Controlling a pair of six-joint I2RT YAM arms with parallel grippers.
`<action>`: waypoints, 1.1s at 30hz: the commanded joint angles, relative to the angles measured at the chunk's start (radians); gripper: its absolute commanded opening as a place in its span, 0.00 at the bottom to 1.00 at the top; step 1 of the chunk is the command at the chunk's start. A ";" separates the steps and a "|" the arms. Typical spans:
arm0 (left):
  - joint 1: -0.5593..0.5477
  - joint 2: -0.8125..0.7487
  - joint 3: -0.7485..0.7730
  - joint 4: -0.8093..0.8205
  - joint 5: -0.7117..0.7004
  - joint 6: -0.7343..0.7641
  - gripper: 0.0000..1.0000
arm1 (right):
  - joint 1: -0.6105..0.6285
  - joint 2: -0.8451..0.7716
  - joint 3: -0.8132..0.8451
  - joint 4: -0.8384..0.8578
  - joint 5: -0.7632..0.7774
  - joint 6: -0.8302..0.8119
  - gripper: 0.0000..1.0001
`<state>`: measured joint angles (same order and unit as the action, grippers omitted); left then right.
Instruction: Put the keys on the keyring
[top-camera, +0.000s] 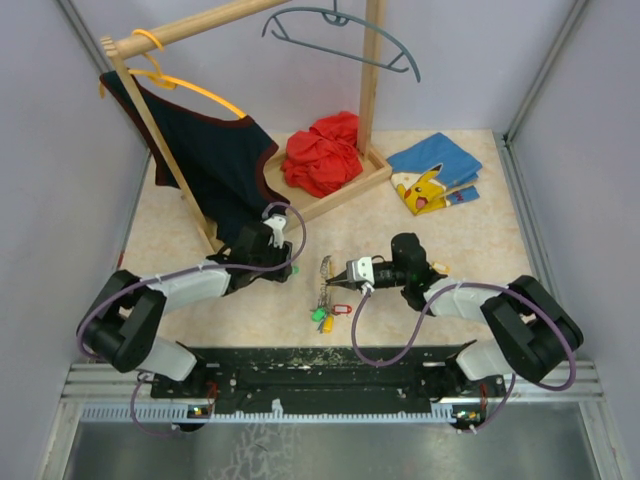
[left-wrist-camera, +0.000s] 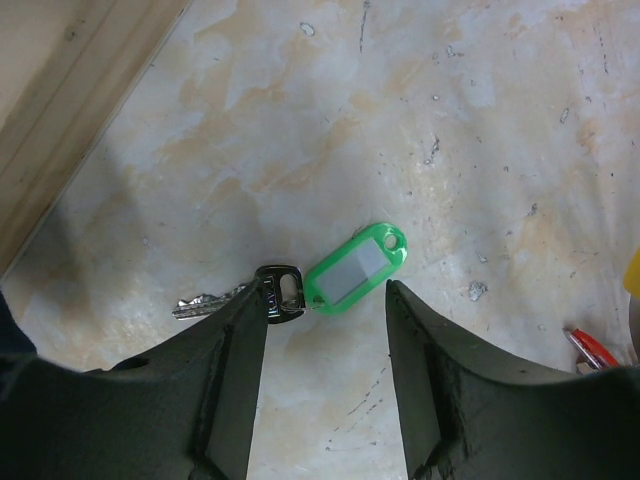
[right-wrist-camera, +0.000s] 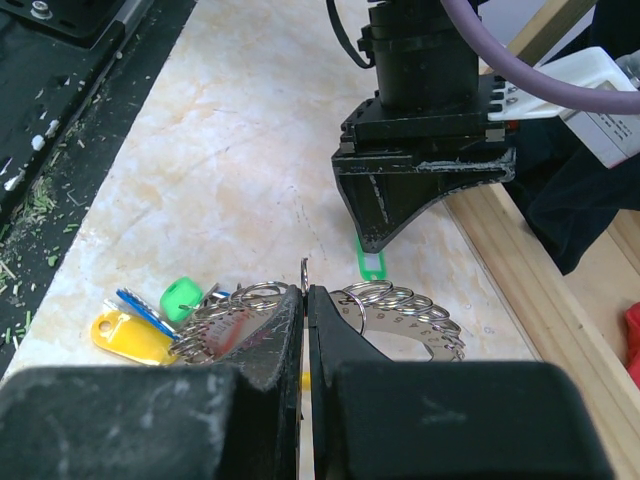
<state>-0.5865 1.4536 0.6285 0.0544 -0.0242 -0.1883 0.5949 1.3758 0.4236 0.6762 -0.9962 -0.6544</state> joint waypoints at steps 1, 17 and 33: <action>0.005 0.022 0.052 -0.053 -0.023 -0.022 0.55 | -0.004 0.000 0.023 0.062 -0.028 0.003 0.00; 0.005 0.051 0.082 -0.128 0.096 -0.092 0.49 | -0.003 -0.009 0.012 0.070 -0.011 0.016 0.00; -0.009 -0.079 0.057 -0.158 0.167 -0.037 0.52 | -0.003 -0.037 0.017 0.014 -0.002 0.021 0.00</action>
<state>-0.5896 1.3914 0.6910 -0.0689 0.1947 -0.3046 0.5949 1.3750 0.4232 0.6758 -0.9722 -0.6430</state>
